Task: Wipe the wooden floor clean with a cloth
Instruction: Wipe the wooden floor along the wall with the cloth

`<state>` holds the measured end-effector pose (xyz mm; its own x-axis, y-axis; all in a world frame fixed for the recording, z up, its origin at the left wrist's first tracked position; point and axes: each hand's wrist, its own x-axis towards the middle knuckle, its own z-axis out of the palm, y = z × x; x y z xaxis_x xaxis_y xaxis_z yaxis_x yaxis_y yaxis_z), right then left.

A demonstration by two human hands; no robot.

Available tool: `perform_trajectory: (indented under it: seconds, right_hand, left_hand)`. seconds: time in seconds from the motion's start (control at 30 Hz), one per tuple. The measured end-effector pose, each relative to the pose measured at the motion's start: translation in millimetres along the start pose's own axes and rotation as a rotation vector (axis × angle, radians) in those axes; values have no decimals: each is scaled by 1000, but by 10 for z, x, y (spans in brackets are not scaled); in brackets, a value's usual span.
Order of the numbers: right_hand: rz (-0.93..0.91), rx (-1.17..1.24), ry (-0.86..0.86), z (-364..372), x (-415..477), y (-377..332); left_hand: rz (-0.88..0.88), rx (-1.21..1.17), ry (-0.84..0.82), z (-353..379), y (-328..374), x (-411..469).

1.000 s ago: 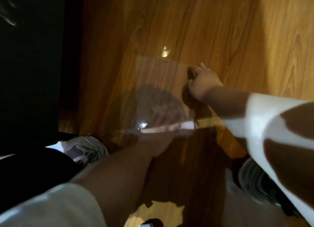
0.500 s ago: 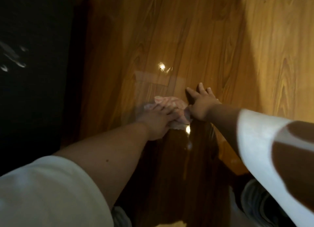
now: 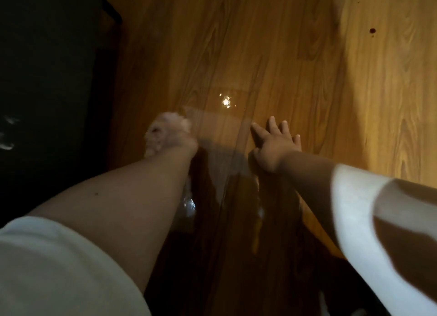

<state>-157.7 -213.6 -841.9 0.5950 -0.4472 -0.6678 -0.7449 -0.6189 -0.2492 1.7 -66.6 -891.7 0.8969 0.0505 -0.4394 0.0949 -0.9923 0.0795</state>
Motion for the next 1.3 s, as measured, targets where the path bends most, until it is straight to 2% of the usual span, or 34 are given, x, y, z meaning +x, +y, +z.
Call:
perform_trajectory:
  seconds: [0.1,0.13,0.17,0.2,0.23,0.33,0.37,0.4,0.47,0.53,0.57,0.63,0.67,0.73,0.8,0.9,0.93,0.97,1.0,1.03,1.1,1.17,1.23,1.3]
  right_hand:
    - [-58,1,23,-30,222,-88]
    - [-72,0,43,-33,279,-104]
    - [-85,-4,67,-47,356,-135]
    - [-90,-6,98,-54,417,-162]
    - [-88,-7,131,-58,467,-189]
    - [-84,-34,203,-29,594,-289]
    - [-78,-43,214,-8,605,-310]
    - [-70,-47,217,14,630,-344]
    - [-46,-51,216,57,667,-396]
    - [-17,-15,212,86,718,-480]
    - [-2,19,212,94,741,-522]
    - [18,81,216,110,778,-596]
    - [17,102,219,118,780,-610]
    - [9,116,220,131,789,-617]
    - [1,54,190,144,789,-594]
    - [-38,-43,116,135,788,-550]
    - [-55,-45,96,118,790,-535]
    - [-67,-40,79,96,789,-516]
    - [-77,-38,67,79,786,-506]
    - [-85,-38,57,60,783,-494]
    - [-105,-31,40,18,780,-458]
    - [-150,-1,51,-31,779,-383]
    - [-202,28,92,-86,751,-262]
    - [-219,40,156,-100,699,-144]
  left_hand:
    - [607,255,-193,41,230,-103]
    - [751,313,-237,2,189,-52]
    - [798,351,-216,-44,115,98]
    - [760,324,-175,-95,13,204]
    - [627,272,-106,-150,-108,303]
    - [32,27,145,-304,-533,644]
    - [-96,-24,152,-382,-597,701]
    - [-153,-47,148,-455,-608,774]
    - [-106,19,154,-543,-484,901]
    - [54,71,201,-572,-219,920]
    - [153,22,174,-563,-71,879]
    - [454,0,-37,-502,197,776]
    - [596,95,-146,-476,304,720]
    - [743,266,-227,-477,402,761]
    - [657,211,-197,-516,381,945]
    - [234,132,32,-524,218,1218]
    - [92,122,46,-521,187,1253]
    - [24,111,16,-513,193,1235]
    - [59,130,3,-482,219,1181]
    - [186,146,18,-424,267,1105]
    - [572,131,18,-269,415,867]
    - [861,157,-100,-109,575,538]
    - [960,204,-173,-9,648,280]
    - [971,188,-179,5,609,148]
